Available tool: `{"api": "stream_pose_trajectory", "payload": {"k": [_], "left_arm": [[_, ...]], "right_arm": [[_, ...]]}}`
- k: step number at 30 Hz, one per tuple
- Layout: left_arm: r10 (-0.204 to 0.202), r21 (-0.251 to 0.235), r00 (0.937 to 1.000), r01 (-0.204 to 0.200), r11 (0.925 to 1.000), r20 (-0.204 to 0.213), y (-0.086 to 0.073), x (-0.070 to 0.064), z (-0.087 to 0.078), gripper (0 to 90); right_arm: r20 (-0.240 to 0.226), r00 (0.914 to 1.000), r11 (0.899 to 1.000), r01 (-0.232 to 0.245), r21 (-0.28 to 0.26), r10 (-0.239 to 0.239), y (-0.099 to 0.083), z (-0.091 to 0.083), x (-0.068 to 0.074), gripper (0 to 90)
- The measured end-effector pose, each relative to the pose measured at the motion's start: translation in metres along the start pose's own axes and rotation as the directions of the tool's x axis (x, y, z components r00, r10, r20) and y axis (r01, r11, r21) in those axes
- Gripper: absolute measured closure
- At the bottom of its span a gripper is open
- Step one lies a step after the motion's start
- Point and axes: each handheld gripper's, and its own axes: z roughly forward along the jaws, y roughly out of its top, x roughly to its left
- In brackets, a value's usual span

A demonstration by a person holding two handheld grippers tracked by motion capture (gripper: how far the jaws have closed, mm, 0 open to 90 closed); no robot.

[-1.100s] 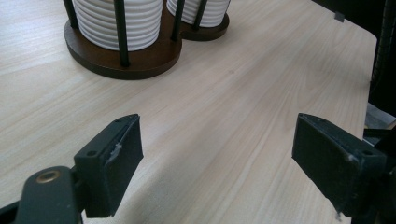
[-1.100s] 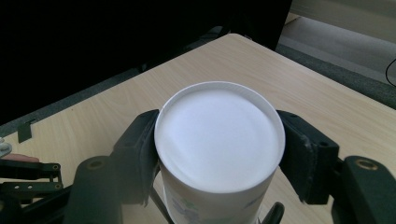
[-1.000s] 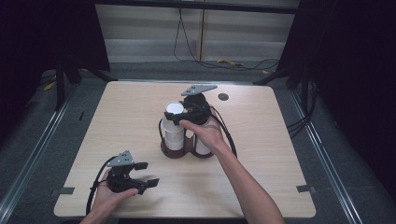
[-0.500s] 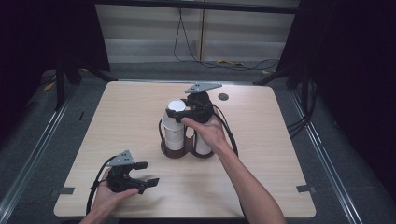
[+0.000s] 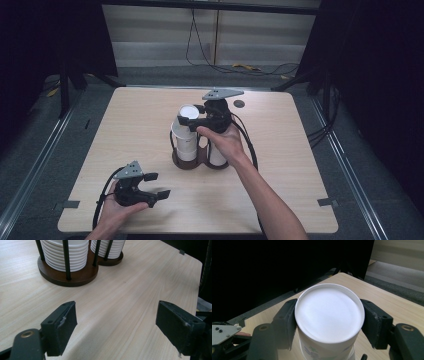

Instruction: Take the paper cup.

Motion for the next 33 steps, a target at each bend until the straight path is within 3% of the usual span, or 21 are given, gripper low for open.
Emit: {"api": "stream_pose_trajectory", "payload": {"k": [5,23,28,33], "left_arm": [[0.005,-0.009,1.0,-0.005,0.9999,0.006,0.0,0.0,-0.001,20.9],[-0.008,-0.031,0.9999,0.008,0.9995,0.008,0.002,0.002,-0.001,18.7],[0.0,-0.02,1.0,0.0,0.9998,-0.003,0.004,0.001,0.001,17.4],[0.011,-0.047,0.9994,-0.013,0.9988,-0.032,0.01,-0.001,0.001,17.0]], "right_arm": [[-0.003,1.0,1.0,0.005,-0.013,-0.005,-0.001,-0.008,-0.001,35.5],[-0.039,0.9992,0.997,-0.011,-0.076,0.008,-0.014,-0.036,0.002,36.0],[-0.051,0.9987,0.997,-0.008,-0.072,0.004,-0.02,-0.043,0.005,36.0],[-0.054,0.9985,0.998,-0.002,-0.069,-0.002,-0.025,-0.045,0.008,36.0]]}}
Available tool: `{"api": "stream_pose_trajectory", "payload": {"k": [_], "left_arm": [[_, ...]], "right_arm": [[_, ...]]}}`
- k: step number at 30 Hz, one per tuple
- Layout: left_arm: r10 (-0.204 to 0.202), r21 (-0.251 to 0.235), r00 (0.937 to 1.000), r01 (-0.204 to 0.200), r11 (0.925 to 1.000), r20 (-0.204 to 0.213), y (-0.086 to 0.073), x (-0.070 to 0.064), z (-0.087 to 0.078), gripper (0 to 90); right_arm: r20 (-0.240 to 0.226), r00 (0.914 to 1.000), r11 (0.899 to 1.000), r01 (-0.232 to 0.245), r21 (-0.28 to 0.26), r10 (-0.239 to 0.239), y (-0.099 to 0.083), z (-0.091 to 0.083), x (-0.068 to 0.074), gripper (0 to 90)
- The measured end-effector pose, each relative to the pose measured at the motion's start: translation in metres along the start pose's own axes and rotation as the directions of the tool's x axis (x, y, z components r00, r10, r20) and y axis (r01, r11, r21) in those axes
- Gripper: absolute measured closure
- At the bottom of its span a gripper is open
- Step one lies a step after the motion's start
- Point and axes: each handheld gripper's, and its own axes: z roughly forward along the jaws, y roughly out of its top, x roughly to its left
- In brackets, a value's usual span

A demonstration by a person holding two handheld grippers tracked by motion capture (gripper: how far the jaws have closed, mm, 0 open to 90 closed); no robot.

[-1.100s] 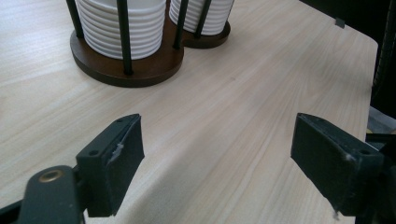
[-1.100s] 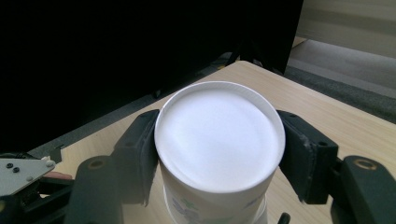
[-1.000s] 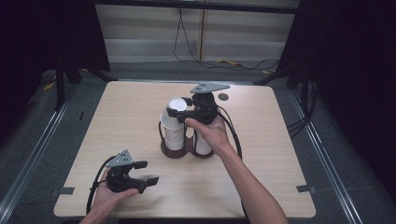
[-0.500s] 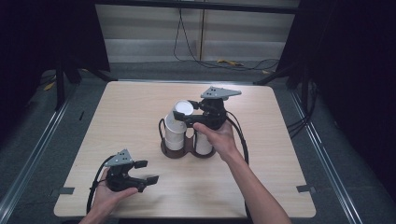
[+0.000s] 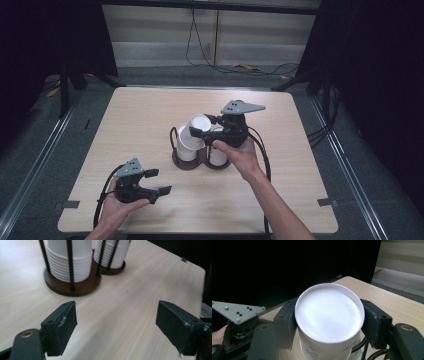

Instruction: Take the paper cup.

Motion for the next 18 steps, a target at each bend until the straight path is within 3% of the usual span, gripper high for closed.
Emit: {"api": "stream_pose_trajectory", "payload": {"k": [6,8,10,18], "left_arm": [[-0.001,-0.012,1.0,0.001,0.9999,0.007,0.009,-0.002,0.0,17.1],[0.006,-0.024,1.0,-0.006,0.9997,-0.007,0.011,-0.002,0.0,17.1],[0.01,-0.015,0.9999,-0.01,0.9998,0.008,0.013,0.0,0.002,18.6],[0.027,-0.03,0.9994,-0.026,0.9992,0.022,0.024,-0.002,0.008,18.4]], "right_arm": [[-0.021,0.9998,1.0,0.0,0.0,0.0,-0.005,-0.002,0.005,36.0],[-0.021,0.9998,1.0,-0.001,0.006,0.001,-0.008,-0.003,0.006,36.0],[-0.026,0.9997,1.0,-0.004,0.008,0.004,-0.012,-0.004,0.006,36.0],[-0.032,0.9983,0.999,-0.049,0.012,0.049,-0.03,-0.009,0.0,36.1]]}}
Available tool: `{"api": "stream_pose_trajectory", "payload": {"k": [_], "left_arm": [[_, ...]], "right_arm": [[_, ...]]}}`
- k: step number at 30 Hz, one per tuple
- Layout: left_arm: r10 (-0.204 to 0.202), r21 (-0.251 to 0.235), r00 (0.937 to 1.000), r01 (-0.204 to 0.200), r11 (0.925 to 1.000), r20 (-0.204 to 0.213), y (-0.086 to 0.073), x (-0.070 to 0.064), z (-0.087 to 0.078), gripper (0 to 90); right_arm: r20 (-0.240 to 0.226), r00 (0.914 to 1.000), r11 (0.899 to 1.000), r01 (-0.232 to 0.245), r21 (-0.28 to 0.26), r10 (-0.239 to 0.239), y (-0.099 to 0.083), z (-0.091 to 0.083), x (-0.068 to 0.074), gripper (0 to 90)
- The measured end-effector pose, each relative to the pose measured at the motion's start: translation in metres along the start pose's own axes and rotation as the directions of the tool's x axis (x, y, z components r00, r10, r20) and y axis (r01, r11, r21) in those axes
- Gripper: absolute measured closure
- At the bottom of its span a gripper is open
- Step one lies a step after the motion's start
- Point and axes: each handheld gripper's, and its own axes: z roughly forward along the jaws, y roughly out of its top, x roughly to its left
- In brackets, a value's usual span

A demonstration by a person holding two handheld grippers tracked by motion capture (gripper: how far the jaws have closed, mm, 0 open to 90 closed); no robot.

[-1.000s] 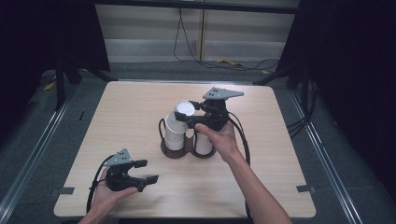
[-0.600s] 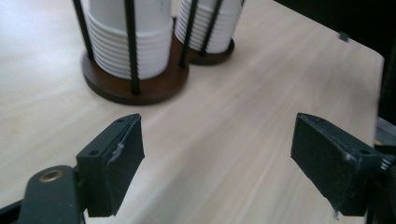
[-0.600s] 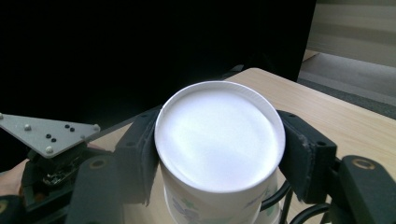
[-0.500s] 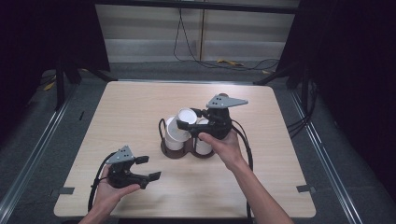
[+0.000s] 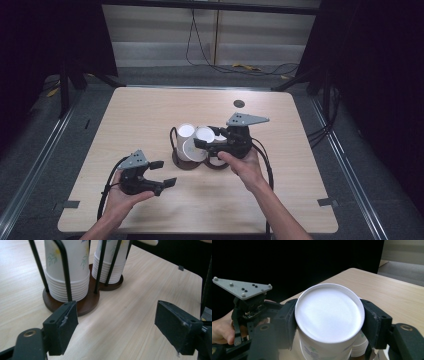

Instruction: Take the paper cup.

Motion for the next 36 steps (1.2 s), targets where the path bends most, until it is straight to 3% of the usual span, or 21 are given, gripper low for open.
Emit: {"api": "stream_pose_trajectory", "payload": {"k": [4,7,14,20,26,36], "left_arm": [[0.006,0.02,0.9995,-0.007,0.9998,0.029,0.009,-0.002,0.005,15.8],[0.014,-0.007,0.9991,-0.014,0.9999,0.039,0.013,-0.006,0.007,15.8],[0.003,-0.001,0.9988,-0.003,1.0,0.049,0.009,-0.01,0.013,15.8],[-0.01,-0.055,0.9984,0.013,0.9984,0.055,0.005,-0.01,0.014,16.2],[0.003,-0.073,0.9975,0.002,0.9973,0.07,0.003,-0.013,0.015,15.9],[0.018,-0.063,0.9948,-0.011,0.998,0.1,0.005,-0.017,0.017,15.8]], "right_arm": [[0.001,1.0,1.0,-0.008,0.012,0.008,-0.007,0.0,0.0,36.1],[-0.005,0.9999,1.0,-0.015,0.01,0.015,-0.013,0.001,0.001,36.1],[-0.019,0.9995,1.0,-0.025,0.007,0.025,-0.025,-0.001,0.003,36.1],[-0.044,0.9984,0.999,-0.035,-0.001,0.035,-0.036,0.002,0.004,36.1],[-0.077,0.9947,0.997,-0.069,-0.02,0.068,-0.045,0.0,0.005,36.1],[-0.11,0.9873,0.992,-0.12,-0.047,0.114,-0.052,0.0,0.003,36.2]]}}
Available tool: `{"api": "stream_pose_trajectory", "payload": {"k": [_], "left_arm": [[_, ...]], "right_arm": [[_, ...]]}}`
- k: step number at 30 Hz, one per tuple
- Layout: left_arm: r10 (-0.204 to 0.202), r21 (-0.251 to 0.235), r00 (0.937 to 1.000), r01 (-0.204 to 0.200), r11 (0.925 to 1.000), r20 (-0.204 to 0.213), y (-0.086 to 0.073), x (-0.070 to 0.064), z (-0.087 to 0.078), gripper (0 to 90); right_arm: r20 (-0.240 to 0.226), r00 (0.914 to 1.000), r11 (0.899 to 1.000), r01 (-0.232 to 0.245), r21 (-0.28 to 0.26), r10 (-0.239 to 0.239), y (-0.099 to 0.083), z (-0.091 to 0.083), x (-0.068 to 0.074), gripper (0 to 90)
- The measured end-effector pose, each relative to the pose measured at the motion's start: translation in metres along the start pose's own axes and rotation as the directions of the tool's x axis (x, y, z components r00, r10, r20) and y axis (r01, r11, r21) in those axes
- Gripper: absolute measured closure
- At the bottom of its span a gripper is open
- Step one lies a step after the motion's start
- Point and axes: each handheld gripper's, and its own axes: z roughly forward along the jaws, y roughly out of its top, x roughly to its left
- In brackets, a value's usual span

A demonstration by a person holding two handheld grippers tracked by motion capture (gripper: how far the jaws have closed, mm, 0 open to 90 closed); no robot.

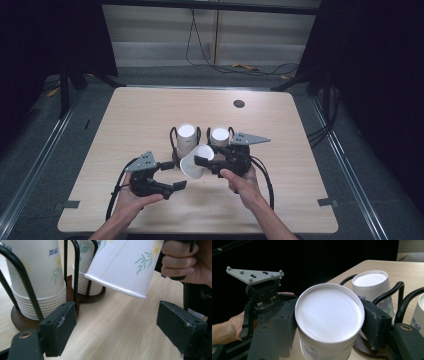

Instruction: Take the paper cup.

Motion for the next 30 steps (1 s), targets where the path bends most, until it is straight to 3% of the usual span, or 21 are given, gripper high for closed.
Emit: {"api": "stream_pose_trajectory", "payload": {"k": [5,8,30], "left_arm": [[0.014,0.013,0.9999,-0.014,0.9998,-0.001,0.0081,-0.0003,0.0004,15.7],[0.012,-0.016,0.9999,-0.012,0.9998,0.0,0.011,0.0007,-0.0009,15.7],[0.072,-0.013,0.9971,-0.072,0.9974,0.026,0.0084,-0.0054,0.006,15.8]], "right_arm": [[-0.012,0.9999,1.0,-0.012,-0.009,0.012,-0.0006,0.0004,-0.0013,36.3],[-0.019,0.9996,1.0,-0.021,-0.008,0.021,-0.0019,0.0002,-0.0021,36.3],[-0.076,0.9958,0.999,-0.048,0.024,0.05,-0.0088,0.0081,0.0018,36.2]]}}
